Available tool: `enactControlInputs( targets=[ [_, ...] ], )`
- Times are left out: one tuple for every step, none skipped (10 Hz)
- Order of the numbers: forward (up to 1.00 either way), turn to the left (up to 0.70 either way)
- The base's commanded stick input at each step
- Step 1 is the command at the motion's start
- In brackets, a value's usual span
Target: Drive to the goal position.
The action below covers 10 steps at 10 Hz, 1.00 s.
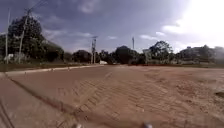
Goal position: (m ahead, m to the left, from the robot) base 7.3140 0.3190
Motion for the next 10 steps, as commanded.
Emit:
enactControlInputs(
  targets=[
    [0.7, 0.0],
    [0.7, 0.0],
    [0.7, 0.0],
    [0.7, 0.0],
    [0.7, 0.0],
    [0.7, 0.0],
    [0.7, 0.0],
    [0.7, 0.0],
    [0.7, 0.0],
    [0.7, 0.0]
  ],
)
